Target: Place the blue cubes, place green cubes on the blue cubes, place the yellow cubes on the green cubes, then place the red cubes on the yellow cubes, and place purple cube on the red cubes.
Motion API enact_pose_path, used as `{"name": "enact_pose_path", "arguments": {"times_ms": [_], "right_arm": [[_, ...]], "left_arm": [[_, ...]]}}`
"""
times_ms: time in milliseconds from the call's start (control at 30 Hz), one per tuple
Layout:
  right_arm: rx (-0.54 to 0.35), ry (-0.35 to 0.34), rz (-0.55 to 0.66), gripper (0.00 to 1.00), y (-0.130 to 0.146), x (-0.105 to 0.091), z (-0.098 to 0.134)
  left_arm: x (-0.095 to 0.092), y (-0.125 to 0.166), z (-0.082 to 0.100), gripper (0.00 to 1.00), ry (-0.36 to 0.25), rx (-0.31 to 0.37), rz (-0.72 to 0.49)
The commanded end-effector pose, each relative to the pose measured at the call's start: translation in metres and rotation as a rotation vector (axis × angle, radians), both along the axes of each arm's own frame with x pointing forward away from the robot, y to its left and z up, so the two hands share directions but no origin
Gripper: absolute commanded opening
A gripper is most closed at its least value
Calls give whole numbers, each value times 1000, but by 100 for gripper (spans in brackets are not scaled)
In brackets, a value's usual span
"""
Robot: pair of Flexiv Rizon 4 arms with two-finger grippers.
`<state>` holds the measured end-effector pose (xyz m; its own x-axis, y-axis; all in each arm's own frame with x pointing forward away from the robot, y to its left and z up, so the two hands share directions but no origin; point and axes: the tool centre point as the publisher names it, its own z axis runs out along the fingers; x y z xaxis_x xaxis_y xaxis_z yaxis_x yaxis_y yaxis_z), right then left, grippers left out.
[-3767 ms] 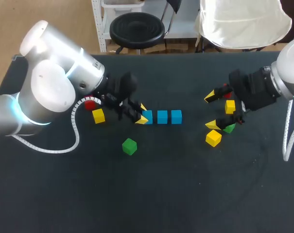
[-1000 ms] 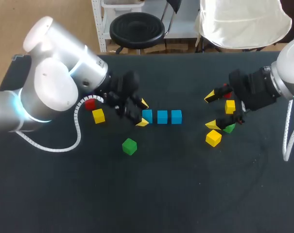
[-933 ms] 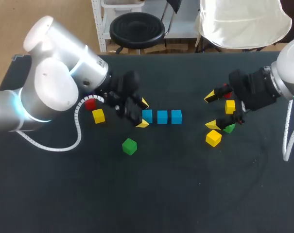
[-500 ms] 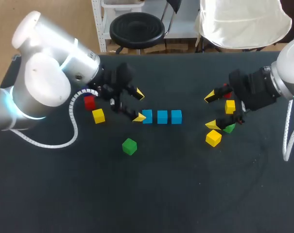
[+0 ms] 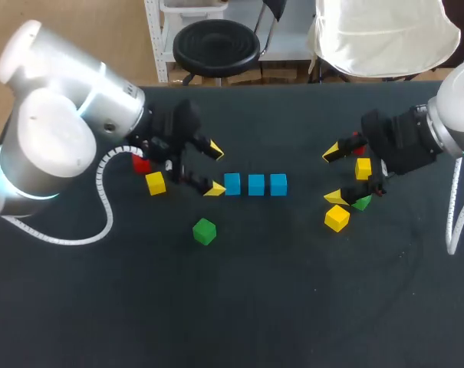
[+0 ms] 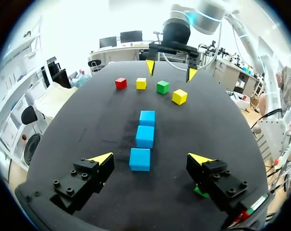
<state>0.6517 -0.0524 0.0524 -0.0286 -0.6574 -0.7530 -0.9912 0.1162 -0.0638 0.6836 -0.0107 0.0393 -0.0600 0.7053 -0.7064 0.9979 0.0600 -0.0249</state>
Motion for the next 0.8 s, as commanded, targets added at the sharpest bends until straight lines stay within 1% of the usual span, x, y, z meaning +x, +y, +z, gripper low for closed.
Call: {"name": "enact_pose_path", "arguments": {"times_ms": [33,200,400,500,667,800], "right_arm": [[4,-2,1,100,0,0,-1],[4,-2,1,100,0,0,-1],[4,-2,1,100,0,0,-1],[4,-2,1,100,0,0,-1],[4,-2,1,100,0,0,-1],[4,-2,1,100,0,0,-1]], "left_arm": [[-3,1,6,100,-3,3,2],[-6,0,13,100,-12,14,3],[-7,0,15,100,-16,27,13],[-7,-3,16,100,8,15,-7],[2,-6,16,100,39,8,-44],[12,-2,19,100,42,16,-55]]}}
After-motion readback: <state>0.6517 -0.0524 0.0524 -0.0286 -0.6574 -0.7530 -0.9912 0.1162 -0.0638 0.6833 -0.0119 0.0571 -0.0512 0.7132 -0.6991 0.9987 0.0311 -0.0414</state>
